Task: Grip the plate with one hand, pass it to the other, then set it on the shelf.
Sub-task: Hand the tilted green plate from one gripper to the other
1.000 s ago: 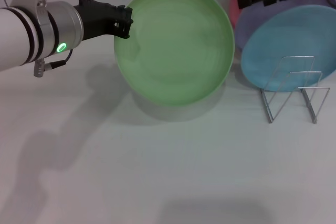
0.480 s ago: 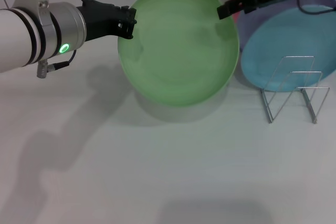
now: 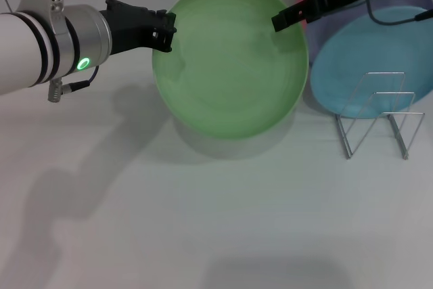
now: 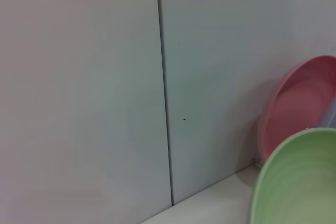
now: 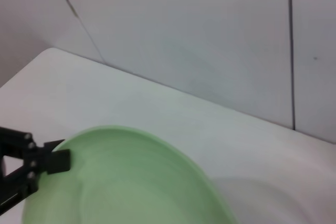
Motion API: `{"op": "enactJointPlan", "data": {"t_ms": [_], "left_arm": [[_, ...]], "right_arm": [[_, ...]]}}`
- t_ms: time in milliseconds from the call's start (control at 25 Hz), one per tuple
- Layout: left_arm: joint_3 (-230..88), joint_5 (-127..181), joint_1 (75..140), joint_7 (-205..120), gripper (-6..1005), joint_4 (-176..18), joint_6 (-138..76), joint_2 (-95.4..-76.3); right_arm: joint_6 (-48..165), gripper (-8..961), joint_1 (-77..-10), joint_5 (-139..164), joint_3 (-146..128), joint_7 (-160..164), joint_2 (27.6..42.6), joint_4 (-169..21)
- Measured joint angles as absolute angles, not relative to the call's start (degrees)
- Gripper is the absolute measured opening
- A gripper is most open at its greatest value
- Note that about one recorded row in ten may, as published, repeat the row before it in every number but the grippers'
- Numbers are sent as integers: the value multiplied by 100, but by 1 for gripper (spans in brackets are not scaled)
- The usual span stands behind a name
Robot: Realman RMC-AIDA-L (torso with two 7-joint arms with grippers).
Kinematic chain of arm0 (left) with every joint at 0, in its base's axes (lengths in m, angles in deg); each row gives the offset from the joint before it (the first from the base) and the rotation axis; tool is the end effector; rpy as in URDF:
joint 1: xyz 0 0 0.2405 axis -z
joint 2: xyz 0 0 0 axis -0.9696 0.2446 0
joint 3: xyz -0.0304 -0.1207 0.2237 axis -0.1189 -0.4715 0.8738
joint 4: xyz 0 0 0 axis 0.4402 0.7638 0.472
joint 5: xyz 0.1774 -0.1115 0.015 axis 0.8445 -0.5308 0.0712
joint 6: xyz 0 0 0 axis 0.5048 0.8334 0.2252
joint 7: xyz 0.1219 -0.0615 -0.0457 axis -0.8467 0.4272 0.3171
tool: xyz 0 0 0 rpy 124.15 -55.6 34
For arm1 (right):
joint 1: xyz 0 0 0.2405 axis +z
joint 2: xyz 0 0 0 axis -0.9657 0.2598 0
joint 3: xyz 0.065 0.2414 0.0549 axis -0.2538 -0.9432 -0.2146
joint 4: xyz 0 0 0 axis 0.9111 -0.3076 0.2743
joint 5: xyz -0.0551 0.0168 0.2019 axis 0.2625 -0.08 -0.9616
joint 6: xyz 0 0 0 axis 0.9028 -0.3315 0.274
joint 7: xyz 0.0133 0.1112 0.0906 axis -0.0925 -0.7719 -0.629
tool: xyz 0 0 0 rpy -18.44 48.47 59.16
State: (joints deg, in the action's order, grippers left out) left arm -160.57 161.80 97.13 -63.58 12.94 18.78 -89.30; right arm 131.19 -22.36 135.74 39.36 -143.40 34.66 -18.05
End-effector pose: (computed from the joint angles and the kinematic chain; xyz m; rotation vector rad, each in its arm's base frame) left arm -0.1226 0.3820 0.0089 -2.2051 -0.6235 -0.2919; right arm 0.1217 0.4486 0.0676 -2.4607 1.1183 0.1309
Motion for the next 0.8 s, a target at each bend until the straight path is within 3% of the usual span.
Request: {"op": "enactJointPlan", "data": {"t_ms": [240, 560, 800], "left_arm": [[-16057, 16163, 9748, -6356, 37, 1278, 1870, -8929], [-16073, 16118, 9772, -6359, 37, 1255, 1857, -8923], [-16082, 16107, 9773, -6359, 37, 1255, 1856, -8921]], "right_arm": [[13000, 716, -2222, 13610, 3950, -14273, 3471, -1864], [12951, 491, -2164, 13614, 3950, -14203, 3477, -1964], [12914, 483, -2112, 13620, 3950, -14186, 3480, -2052]]}}
